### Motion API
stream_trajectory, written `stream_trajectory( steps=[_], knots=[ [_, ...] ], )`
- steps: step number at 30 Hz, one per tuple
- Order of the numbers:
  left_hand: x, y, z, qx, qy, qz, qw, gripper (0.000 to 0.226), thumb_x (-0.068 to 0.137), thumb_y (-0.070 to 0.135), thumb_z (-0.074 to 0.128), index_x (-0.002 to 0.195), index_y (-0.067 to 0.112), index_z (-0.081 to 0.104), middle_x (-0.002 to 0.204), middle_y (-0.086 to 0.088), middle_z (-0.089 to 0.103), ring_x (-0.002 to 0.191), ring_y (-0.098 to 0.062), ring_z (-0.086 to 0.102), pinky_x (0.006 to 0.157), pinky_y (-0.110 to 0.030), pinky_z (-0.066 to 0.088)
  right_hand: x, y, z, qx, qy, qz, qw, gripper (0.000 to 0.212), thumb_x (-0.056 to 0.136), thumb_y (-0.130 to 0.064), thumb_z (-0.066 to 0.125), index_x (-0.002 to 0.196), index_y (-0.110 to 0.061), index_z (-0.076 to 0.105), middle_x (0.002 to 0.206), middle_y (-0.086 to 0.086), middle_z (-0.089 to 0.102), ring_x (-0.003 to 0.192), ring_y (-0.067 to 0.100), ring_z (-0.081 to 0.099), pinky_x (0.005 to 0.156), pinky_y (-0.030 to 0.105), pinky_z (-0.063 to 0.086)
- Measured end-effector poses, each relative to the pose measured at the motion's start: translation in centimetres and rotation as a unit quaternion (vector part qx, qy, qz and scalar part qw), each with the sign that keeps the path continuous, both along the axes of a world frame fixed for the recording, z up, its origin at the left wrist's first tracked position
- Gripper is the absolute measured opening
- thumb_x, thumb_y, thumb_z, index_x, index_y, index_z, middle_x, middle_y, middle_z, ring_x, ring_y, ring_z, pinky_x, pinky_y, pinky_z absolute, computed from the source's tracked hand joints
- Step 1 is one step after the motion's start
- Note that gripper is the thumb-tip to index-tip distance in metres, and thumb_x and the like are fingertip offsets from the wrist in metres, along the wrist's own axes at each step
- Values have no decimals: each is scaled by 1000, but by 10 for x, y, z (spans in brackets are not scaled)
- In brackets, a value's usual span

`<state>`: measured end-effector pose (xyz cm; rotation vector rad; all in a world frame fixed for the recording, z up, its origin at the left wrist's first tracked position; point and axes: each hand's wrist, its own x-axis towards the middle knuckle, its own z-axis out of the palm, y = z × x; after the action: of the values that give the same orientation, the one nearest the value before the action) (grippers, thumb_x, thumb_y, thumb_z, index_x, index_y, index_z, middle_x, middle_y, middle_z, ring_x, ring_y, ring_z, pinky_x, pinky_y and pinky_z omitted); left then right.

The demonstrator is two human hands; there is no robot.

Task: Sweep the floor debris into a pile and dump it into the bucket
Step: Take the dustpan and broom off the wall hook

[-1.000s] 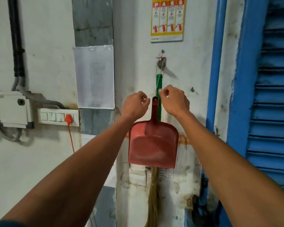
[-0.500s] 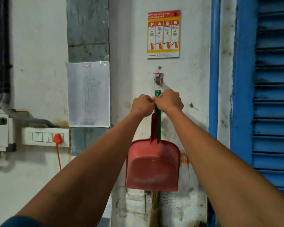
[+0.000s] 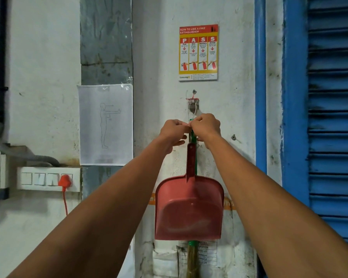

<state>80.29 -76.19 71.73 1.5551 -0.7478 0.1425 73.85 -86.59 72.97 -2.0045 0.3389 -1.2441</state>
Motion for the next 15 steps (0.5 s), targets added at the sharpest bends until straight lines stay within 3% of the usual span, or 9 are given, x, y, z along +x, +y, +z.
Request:
stream_trajectory(
  steps=[6, 15],
  knots=[
    [-9, -4, 25, -56, 21, -36, 998, 17, 102, 21, 60, 108, 13, 74, 86, 3, 73, 80, -14, 67, 77, -31, 58, -4, -2, 20, 25, -43, 29, 998, 16, 90, -17, 68, 76, -22, 74, 84, -3, 73, 81, 25, 74, 73, 50, 65],
    [-13, -1, 56, -111, 25, -68, 991, 13, 100, 19, 65, 107, 15, 75, 101, -1, 76, 87, -15, 62, 70, -27, 56, -6, 1, 39, 20, -80, 60, 995, 16, 94, -25, 74, 84, -35, 68, 100, -4, 74, 84, 20, 75, 78, 43, 65]
  ],
)
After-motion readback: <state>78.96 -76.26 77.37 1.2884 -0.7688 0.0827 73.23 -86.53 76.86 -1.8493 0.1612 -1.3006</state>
